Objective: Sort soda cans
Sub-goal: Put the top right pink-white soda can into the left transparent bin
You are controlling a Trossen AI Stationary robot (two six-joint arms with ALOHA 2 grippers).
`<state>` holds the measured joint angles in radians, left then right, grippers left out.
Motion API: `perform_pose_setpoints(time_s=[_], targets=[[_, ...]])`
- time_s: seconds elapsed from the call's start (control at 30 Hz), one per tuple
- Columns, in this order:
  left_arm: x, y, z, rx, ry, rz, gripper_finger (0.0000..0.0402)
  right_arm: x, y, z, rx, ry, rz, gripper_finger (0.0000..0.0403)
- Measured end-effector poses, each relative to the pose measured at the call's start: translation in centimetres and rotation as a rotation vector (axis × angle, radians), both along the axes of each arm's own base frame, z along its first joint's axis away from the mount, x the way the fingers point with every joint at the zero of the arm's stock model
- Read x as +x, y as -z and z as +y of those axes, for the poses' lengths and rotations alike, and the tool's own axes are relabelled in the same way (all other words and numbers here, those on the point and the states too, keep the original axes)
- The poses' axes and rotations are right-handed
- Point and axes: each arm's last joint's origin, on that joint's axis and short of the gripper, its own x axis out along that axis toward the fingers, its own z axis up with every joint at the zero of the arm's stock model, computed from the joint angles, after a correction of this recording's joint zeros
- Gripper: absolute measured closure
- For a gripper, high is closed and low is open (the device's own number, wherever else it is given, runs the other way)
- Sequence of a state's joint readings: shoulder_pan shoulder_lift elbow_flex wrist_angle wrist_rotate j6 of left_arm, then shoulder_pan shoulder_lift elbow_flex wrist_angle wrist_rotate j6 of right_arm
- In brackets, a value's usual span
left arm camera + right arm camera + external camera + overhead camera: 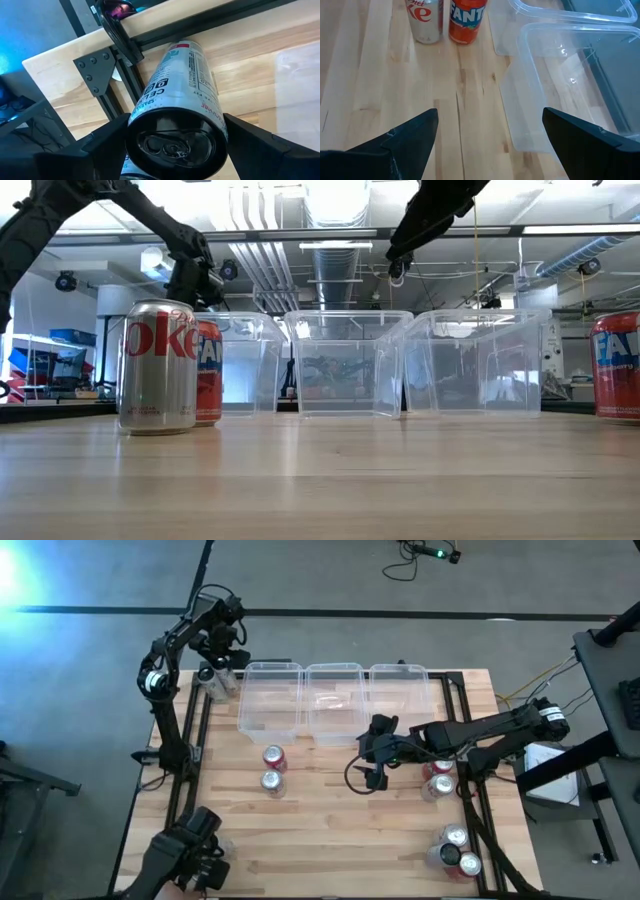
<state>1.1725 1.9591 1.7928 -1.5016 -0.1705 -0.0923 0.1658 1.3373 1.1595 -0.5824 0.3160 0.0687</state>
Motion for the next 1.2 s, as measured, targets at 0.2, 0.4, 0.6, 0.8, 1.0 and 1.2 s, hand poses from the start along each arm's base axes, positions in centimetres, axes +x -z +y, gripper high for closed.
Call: perform_pose_setpoints(time_s=[0.2,0.4,0.6,0.8,1.0,1.2], targets=[[0.0,0.0,-0.1,-0.007,0.014,0.0,0.0151,-0.2,0.1,0.0,0.009,0.012,0.018,0.0049],[0.1,-0.7,0.1,-0.014,0.03,-0.008,0.0158,-0.4,0.3,-0.1,0.018,0.027,0.042,0.005],[0.2,-4.4,0.2,0.087,0.039,-0.06,0.0158,-0.4,0.3,-0.1,0.009,0.017,0.046,0.0059],[0.1,-10.4,0.0,0.314,0.041,-0.133,0.0158,-0.4,0.3,-0.1,0.015,0.024,0.044,0.0072],[-0.5,-15.5,-1.7,0.519,0.072,-0.227,0.0159,-0.4,0.3,-0.1,0.016,0.026,0.045,0.008],[-1.1,-17.6,-6.4,0.47,0.206,-0.334,0.016,-0.4,0.3,-0.1,0.008,0.019,0.049,0.0082]])
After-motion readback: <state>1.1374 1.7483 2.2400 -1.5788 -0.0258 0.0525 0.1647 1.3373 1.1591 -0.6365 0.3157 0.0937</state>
